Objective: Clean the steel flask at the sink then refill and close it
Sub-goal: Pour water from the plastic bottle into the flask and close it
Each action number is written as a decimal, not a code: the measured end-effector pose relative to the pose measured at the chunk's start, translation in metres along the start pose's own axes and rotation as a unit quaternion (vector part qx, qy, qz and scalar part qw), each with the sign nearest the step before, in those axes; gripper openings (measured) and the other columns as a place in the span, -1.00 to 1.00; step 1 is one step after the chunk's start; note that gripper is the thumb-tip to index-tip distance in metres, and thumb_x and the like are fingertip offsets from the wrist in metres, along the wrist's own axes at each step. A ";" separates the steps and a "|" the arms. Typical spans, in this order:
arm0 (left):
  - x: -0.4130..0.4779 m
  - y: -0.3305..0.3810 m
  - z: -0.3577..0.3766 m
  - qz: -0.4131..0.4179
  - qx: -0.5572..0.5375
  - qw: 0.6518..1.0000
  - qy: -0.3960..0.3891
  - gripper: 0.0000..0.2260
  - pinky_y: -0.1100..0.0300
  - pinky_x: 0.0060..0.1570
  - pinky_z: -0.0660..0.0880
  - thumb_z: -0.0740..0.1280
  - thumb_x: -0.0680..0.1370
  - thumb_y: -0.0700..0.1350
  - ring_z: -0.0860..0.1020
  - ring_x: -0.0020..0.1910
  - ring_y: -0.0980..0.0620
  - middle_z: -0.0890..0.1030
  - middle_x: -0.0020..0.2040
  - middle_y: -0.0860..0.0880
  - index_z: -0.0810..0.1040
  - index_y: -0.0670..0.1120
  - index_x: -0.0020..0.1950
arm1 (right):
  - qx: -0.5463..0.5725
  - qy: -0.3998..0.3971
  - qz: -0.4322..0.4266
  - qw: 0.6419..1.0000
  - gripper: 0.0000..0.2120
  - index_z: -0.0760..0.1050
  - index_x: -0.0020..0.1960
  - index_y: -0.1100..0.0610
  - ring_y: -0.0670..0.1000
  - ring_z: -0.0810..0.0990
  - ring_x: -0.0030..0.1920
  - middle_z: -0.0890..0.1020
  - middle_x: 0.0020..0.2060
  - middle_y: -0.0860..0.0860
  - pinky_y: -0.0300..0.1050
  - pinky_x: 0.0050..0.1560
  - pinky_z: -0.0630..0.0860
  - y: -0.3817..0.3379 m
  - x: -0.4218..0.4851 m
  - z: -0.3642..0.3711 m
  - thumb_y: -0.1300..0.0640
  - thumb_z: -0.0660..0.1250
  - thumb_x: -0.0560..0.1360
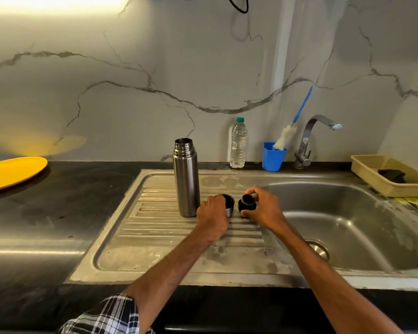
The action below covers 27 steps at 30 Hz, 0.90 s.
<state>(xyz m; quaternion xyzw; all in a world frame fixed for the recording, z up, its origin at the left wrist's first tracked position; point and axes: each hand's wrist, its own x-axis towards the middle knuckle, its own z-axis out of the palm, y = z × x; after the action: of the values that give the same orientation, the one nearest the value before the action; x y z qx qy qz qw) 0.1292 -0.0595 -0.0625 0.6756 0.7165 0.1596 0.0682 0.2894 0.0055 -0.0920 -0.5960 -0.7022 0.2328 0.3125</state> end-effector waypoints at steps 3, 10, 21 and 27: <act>-0.003 -0.001 -0.004 0.011 -0.003 1.000 0.009 -0.66 -0.04 0.20 0.45 0.29 0.65 -0.17 0.51 0.30 -0.20 0.52 0.34 -0.17 0.44 -0.11 0.43 | -0.006 0.009 0.002 1.000 -0.40 0.47 0.29 0.11 -0.06 0.58 0.11 0.64 0.17 0.04 -0.41 -0.06 0.42 -0.002 -0.003 0.002 0.17 0.62 0.32; -0.022 -0.004 -0.023 0.114 -0.049 0.981 0.147 -0.72 0.04 0.06 0.55 0.39 0.61 -0.13 0.62 0.15 -0.05 0.67 0.13 -0.04 0.55 -0.05 0.33 | 0.038 0.009 -0.009 0.999 -0.20 0.30 0.49 0.11 0.06 0.48 0.34 0.49 0.38 0.08 -0.06 0.28 0.46 -0.014 -0.001 -0.019 0.00 0.60 0.37; 0.059 0.029 -0.057 0.086 -0.163 0.974 0.132 -0.72 0.12 -0.11 0.40 0.36 0.58 -0.23 0.52 0.06 -0.04 0.59 0.11 -0.13 0.49 -0.18 0.28 | 0.074 0.139 0.005 0.988 -0.33 0.41 0.37 0.23 0.05 0.57 0.17 0.58 0.25 0.13 -0.11 0.13 0.51 -0.060 0.133 -0.037 0.03 0.59 0.39; 0.089 0.040 -0.056 0.054 -0.196 0.973 0.111 -0.68 0.18 -0.12 0.36 0.36 0.58 -0.24 0.51 0.06 -0.05 0.56 0.22 -0.14 0.46 -0.17 0.33 | 0.043 0.190 0.041 0.980 -0.15 0.31 0.40 0.26 0.20 0.49 0.31 0.50 0.31 0.20 -0.03 0.17 0.46 -0.065 0.206 -0.021 -0.14 0.60 0.33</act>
<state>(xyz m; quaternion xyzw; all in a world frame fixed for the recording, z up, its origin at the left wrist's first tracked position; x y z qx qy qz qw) 0.1428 0.0223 0.0132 0.6649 0.6370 0.3741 0.1103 0.2406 0.1949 0.0012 -0.6438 -0.5944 0.1579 0.4552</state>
